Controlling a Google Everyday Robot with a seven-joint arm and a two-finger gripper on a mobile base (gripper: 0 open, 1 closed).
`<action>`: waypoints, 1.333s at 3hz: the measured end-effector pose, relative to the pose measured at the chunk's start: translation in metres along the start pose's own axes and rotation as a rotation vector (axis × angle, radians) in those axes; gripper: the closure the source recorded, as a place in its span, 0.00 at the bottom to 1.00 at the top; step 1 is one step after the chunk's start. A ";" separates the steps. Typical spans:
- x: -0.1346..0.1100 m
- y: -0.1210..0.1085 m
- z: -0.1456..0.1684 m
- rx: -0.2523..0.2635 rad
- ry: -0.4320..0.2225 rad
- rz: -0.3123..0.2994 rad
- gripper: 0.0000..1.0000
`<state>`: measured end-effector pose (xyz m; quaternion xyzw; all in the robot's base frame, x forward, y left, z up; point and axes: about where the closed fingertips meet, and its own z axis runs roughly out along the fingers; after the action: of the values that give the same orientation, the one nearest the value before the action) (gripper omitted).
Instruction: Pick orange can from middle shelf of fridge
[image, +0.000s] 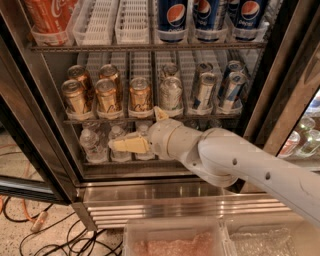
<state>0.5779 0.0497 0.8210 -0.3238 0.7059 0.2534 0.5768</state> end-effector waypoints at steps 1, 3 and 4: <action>0.001 -0.003 0.010 0.050 -0.064 0.008 0.00; -0.007 -0.020 0.021 0.116 -0.149 -0.036 0.00; -0.011 -0.028 0.023 0.122 -0.162 -0.059 0.00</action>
Offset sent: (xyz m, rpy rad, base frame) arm 0.0328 0.0013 0.0017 0.0987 -0.1696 -0.1424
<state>0.6153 0.0497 0.8276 -0.2871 0.6612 0.2184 0.6578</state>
